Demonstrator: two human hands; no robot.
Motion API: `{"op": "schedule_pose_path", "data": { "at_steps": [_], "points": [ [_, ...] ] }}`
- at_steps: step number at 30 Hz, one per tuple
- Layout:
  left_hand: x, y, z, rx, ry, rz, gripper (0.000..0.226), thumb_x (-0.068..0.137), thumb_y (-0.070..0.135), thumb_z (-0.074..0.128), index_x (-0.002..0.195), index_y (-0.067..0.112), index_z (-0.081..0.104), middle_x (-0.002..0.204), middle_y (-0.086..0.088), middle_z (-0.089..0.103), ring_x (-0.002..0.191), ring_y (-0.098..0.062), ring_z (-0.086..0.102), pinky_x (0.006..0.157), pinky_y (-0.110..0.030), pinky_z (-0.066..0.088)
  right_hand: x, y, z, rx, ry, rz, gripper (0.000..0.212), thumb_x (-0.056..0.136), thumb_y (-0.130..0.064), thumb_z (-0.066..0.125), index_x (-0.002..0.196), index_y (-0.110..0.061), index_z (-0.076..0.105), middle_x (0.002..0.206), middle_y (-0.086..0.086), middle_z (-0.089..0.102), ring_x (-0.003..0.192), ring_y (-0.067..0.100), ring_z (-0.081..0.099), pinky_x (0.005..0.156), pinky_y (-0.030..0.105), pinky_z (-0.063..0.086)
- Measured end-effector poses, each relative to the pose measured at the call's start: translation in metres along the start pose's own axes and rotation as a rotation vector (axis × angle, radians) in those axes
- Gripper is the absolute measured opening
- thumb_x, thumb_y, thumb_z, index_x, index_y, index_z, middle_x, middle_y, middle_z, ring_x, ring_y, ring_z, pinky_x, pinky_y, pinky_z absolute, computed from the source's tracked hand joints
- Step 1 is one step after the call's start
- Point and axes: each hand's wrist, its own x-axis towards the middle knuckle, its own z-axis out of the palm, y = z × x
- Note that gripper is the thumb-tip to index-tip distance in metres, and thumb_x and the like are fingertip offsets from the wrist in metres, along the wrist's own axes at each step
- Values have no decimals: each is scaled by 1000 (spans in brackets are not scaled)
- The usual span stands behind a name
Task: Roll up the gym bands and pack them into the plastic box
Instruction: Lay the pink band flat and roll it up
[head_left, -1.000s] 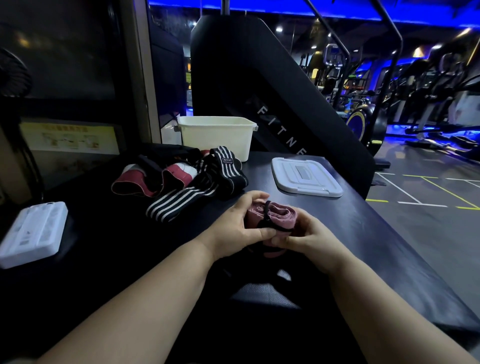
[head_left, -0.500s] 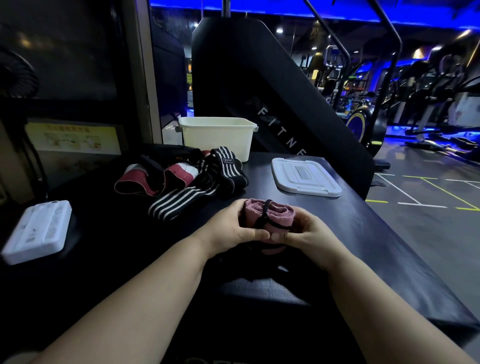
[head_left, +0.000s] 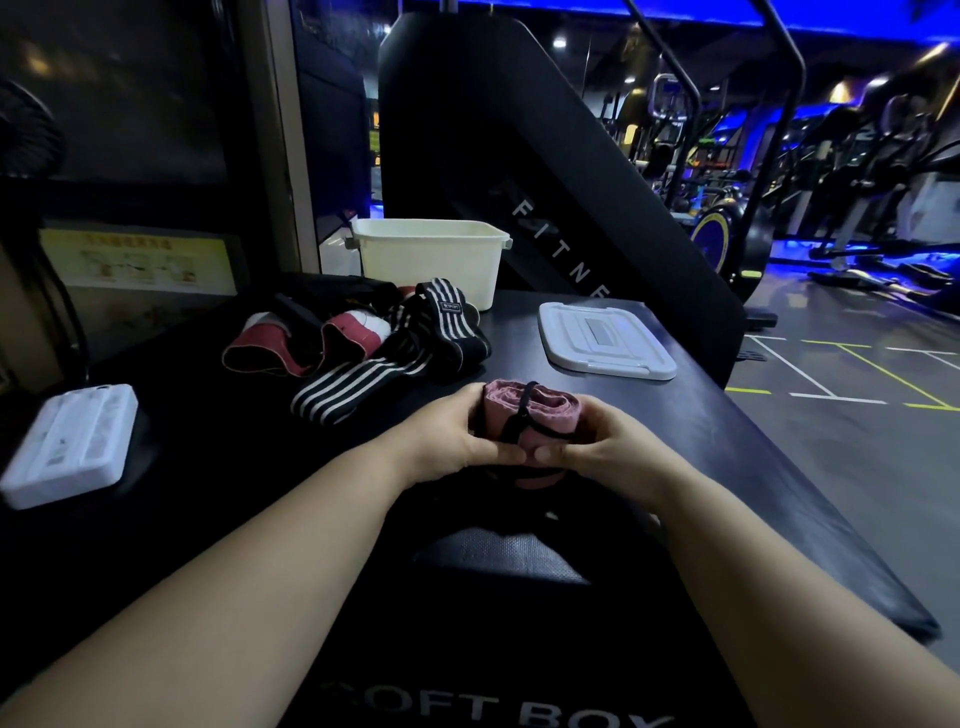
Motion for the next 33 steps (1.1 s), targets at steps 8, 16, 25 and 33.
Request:
{"op": "schedule_pose_path", "data": {
  "at_steps": [8,16,25,33],
  "points": [
    [10,-2,4,182,15,-11,78,65,19,89,129,30,46,116,5,65,109,-9,61,101,-33,48,2,5,-13,-228,35,-3,64,67,6,82,112,-33,57,114,-7,70,109,7,64,102,31,48],
    [44,2,28,219,-7,2,90,58,33,88,136,27,44,121,4,62,112,-10,59,103,-35,47,8,8,-47,-297,41,39,67,62,-2,84,117,-30,58,113,-8,71,107,8,65,99,38,51],
    [97,15,66,178,-53,-19,84,64,23,89,132,29,42,121,7,60,113,-11,58,104,-32,46,13,17,-101,-268,100,72,68,59,-14,80,120,-28,56,120,-6,68,115,11,61,96,32,52],
    [139,20,89,207,-99,-21,87,61,32,82,137,36,39,120,6,62,111,-12,60,102,-35,47,28,27,-144,-269,136,149,78,69,1,80,131,-14,35,118,0,58,108,7,62,85,37,58]
  ]
}}
